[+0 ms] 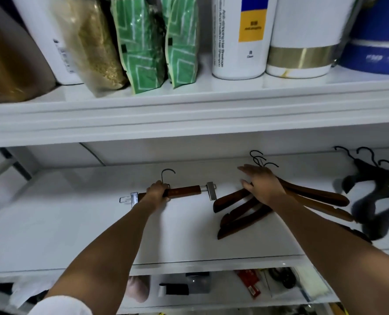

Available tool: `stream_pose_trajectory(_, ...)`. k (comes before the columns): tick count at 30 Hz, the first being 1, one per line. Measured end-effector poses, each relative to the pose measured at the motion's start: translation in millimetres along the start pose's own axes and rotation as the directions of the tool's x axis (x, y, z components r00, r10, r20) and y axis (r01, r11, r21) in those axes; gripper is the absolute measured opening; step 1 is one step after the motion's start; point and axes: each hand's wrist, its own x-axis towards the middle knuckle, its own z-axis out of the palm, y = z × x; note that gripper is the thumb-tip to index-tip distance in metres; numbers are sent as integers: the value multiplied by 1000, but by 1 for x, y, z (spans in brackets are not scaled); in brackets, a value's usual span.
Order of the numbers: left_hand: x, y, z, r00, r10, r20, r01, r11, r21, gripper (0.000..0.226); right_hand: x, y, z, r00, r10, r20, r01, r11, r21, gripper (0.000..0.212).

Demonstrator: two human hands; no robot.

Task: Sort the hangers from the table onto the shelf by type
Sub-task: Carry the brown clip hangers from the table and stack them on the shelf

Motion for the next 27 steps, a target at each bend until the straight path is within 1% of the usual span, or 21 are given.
stream_pose_trajectory(2, 8, -7, 6, 999, -4, 37, 8, 995, -104, 37, -2, -6, 0, 1000, -5, 7, 5, 1000, 8, 47)
stream_pose_trajectory(4, 15, -12, 11, 1000, 10, 8, -9, 998, -59, 40, -4, -11, 0, 1000, 3, 0, -3, 1000, 6, 47)
stream_pose_trajectory(6, 12, -8, 5, 999, -37, 39, 41, 992, -120, 38, -9, -15, 0, 1000, 23, 14, -23, 1000, -8, 47)
stream_pose_trajectory(8, 8, -6, 2, 1000, 0, -3, -1, 1000, -31, 34, -14, -19, 1, 998, 47, 29, -47, 999, -13, 47)
stream_pose_trajectory(12, 11, -10, 7, 999, 36, -28, -34, 998, 56, 31, -21, -24, 2, 995, 86, 53, -85, 996, -20, 45)
stream_pose_trajectory(15, 11, -10, 8, 998, 65, 17, -66, 993, 97, 33, -25, -25, 5, 991, 107, 76, -105, 994, -38, 45)
stream_pose_trajectory(17, 12, -12, 9, 995, 90, 30, -93, 992, 91, 33, -27, -28, 6, 989, 122, 85, -120, 992, -29, 44)
stream_pose_trajectory(21, 8, -10, 5, 989, 134, 58, -143, 974, 176, 33, -30, -36, 3, 986, 140, 86, -140, 990, -3, 45)
stream_pose_trajectory(22, 5, -7, 2, 988, 141, 62, -151, 969, 196, 36, -30, -39, 1, 987, 140, 80, -140, 990, 2, 46)
stream_pose_trajectory(24, -1, 1, -6, 986, 156, 63, -166, 964, 210, 52, -31, -45, -4, 988, 141, 69, -141, 990, 0, 47)
stream_pose_trajectory(26, -8, 14, -16, 979, 200, 36, -203, 963, 179, 68, -32, -51, -9, 987, 151, 60, -152, 988, 13, 50)
stream_pose_trajectory(27, -11, 22, -21, 972, 236, 14, -235, 959, 159, 70, -33, -54, -12, 986, 156, 56, -158, 987, 23, 51)
